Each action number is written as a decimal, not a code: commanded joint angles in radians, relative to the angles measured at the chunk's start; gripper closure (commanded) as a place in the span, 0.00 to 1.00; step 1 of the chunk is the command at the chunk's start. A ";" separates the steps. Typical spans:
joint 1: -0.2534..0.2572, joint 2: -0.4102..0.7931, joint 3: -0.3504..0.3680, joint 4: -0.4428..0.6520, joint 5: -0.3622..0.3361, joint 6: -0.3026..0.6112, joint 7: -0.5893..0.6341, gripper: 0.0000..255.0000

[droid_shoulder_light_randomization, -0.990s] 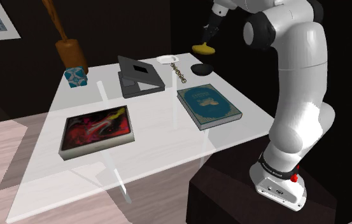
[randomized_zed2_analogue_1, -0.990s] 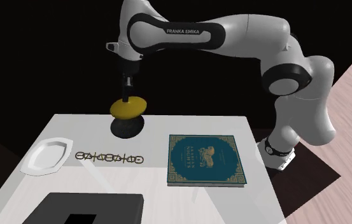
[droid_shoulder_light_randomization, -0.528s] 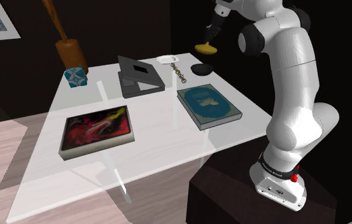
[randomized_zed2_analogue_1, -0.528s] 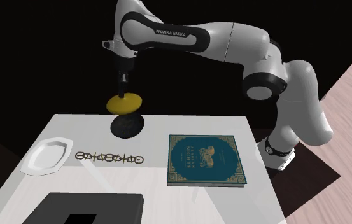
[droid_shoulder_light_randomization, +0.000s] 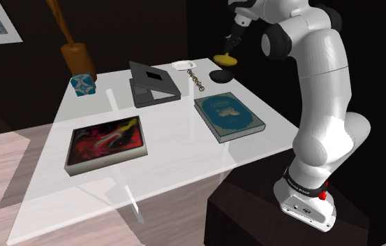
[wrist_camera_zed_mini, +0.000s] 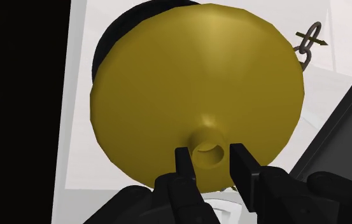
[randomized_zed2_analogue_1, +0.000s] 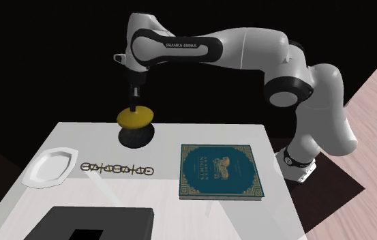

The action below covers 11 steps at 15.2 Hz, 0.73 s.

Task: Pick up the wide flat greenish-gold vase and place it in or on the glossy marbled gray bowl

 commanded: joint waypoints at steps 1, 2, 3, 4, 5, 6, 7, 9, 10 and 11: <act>0.000 0.005 0.001 -0.021 0.005 0.021 -0.011 1.00; 0.003 0.004 0.002 -0.035 0.006 0.033 -0.016 1.00; 0.005 0.004 0.003 -0.049 0.008 0.046 -0.021 1.00; 0.007 0.004 0.004 -0.062 0.010 0.057 -0.026 1.00; 0.009 0.005 0.005 -0.074 0.012 0.069 -0.031 1.00; 0.011 0.006 0.006 -0.086 0.014 0.081 -0.036 1.00; 0.013 0.007 0.007 -0.098 0.016 0.092 -0.041 1.00; 0.015 0.009 0.010 -0.119 0.021 0.114 -0.051 1.00; 0.015 0.009 0.010 -0.120 0.020 0.115 -0.051 1.00; 0.015 0.009 0.010 -0.120 0.020 0.115 -0.051 1.00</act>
